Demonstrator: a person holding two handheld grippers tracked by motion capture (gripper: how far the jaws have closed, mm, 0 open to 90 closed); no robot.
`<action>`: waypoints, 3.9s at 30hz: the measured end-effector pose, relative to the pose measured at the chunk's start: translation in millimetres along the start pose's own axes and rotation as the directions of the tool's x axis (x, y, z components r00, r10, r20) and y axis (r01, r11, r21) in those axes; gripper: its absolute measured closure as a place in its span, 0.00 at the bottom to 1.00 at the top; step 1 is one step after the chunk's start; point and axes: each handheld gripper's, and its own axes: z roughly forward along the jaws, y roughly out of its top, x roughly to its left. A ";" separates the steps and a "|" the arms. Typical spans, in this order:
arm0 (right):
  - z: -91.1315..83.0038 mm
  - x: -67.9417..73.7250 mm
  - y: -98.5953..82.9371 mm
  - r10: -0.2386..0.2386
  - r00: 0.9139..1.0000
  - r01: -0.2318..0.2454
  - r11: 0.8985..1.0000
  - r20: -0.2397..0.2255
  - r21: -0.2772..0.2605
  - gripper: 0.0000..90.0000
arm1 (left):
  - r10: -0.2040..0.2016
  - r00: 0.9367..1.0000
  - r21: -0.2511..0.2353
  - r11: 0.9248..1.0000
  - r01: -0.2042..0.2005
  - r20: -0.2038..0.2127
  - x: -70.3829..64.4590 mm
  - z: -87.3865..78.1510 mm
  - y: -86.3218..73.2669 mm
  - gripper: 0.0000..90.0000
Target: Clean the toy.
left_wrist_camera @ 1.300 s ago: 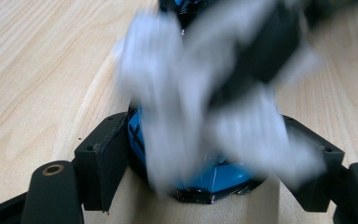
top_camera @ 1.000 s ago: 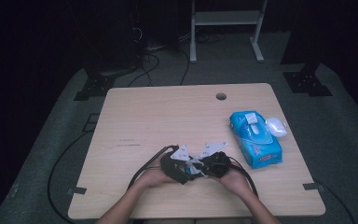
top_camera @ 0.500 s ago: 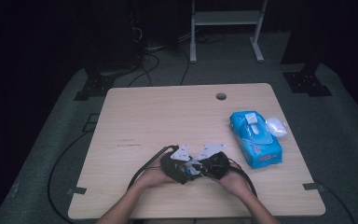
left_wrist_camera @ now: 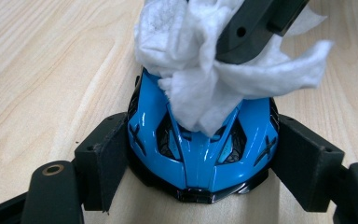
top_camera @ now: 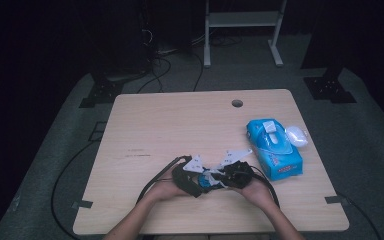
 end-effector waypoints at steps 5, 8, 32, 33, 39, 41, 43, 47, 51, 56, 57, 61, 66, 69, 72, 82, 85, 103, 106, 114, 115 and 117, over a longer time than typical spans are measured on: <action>18.3 14.7 8.8 -0.050 0.999 0.050 0.998 -0.019 0.024 0.92 | -0.001 1.000 0.002 1.000 0.001 0.002 0.1 -0.6 -0.4 0.27; 20.8 18.7 10.9 -0.070 0.997 0.071 0.997 -0.023 0.035 0.92 | 0.000 1.000 -0.001 1.000 0.000 0.001 0.4 -1.0 -1.2 0.27; -5.0 -16.7 -1.5 0.007 0.993 -0.008 1.000 0.119 0.004 0.92 | 0.000 1.000 0.004 1.000 0.000 0.005 0.3 -1.1 -0.8 0.27; -6.1 -18.4 -3.1 0.013 0.993 -0.014 1.000 0.119 0.006 0.92 | 0.000 1.000 0.002 1.000 0.000 0.004 0.2 -1.0 -1.0 0.27; -10.5 -27.4 -10.1 0.060 0.990 -0.060 0.998 0.126 0.001 0.92 | 0.005 1.000 0.000 1.000 -0.005 0.003 0.6 -1.0 -1.1 0.27; -8.0 -25.3 -8.1 0.053 0.990 -0.053 0.999 0.127 -0.001 0.92 | 0.003 1.000 -0.001 1.000 -0.003 0.005 0.6 -1.0 -1.2 0.27; -2.2 -21.7 -3.2 0.041 0.993 -0.042 0.999 0.108 0.000 0.92 | 0.005 1.000 0.001 1.000 -0.005 0.006 0.8 -1.2 -1.1 0.27; 6.3 -18.1 4.3 0.005 0.995 -0.007 1.000 0.095 0.016 0.92 | 0.004 1.000 0.003 1.000 -0.004 0.004 0.6 -1.5 -1.2 0.27; -2.5 -26.1 -2.0 0.019 0.993 -0.021 0.999 0.113 0.025 0.92 | 0.004 1.000 0.002 1.000 -0.004 0.004 0.6 -1.6 -1.3 0.27; -11.5 -32.6 -14.0 0.068 0.988 -0.070 0.997 0.137 0.012 0.92 | 0.006 1.000 0.003 1.000 -0.006 0.004 0.7 -1.4 -1.1 0.27; -10.4 -30.8 -12.2 0.058 0.988 -0.061 0.998 0.145 0.016 0.92 | 0.006 1.000 0.003 1.000 -0.006 0.004 0.7 -1.4 -1.1 0.27; -4.1 -26.0 -7.0 0.053 0.992 -0.052 0.999 0.117 -0.006 0.92 | 0.002 1.000 0.000 1.000 -0.002 0.004 0.4 -1.3 -1.4 0.27; -7.3 -29.1 -9.1 0.037 0.991 -0.039 0.999 0.129 0.010 0.92 | 0.006 1.000 0.000 1.000 -0.006 0.003 0.7 -1.5 -1.6 0.27; -13.4 -33.4 -14.9 0.045 0.989 -0.049 0.999 0.144 0.023 0.92 | 0.005 1.000 -0.001 1.000 -0.005 0.003 0.7 -1.4 -1.5 0.27; -18.9 -34.5 -18.8 0.042 0.986 -0.049 0.998 0.162 0.040 0.92 | 0.002 1.000 -0.001 1.000 -0.002 0.002 0.4 -1.3 -1.5 0.27; -8.0 -27.3 -9.7 0.036 0.991 -0.037 0.999 0.130 0.004 0.92 | 0.005 1.000 -0.003 1.000 -0.005 0.005 1.0 -1.4 -1.7 0.27; -10.8 -29.0 -11.7 0.033 0.991 -0.035 0.999 0.130 0.015 0.92 | 0.005 1.000 -0.006 1.000 -0.005 0.007 1.0 -1.3 -2.1 0.27; -34.2 -40.7 -32.9 0.068 0.981 -0.071 0.997 0.179 0.012 0.92 | 0.008 1.000 -0.006 1.000 -0.008 0.007 1.4 -1.4 -2.2 0.27; -30.1 -35.3 -29.8 0.045 0.981 -0.049 0.999 0.188 0.017 0.92 | 0.006 1.000 -0.003 1.000 -0.006 0.007 1.2 -1.7 -2.2 0.27; -37.4 -40.3 -34.8 0.056 0.982 -0.060 0.998 0.180 0.015 0.92 | 0.010 1.000 -0.012 1.000 -0.010 0.010 1.9 -1.3 -2.9 0.27; -36.0 -39.7 -33.5 0.058 0.983 -0.061 0.998 0.174 0.016 0.92 | 0.008 1.000 -0.012 1.000 -0.008 0.010 1.9 -1.2 -2.7 0.27; -31.1 -37.0 -29.6 0.048 0.985 -0.052 0.998 0.167 0.019 0.92 | 0.007 1.000 -0.010 1.000 -0.007 0.010 1.6 -1.2 -2.6 0.27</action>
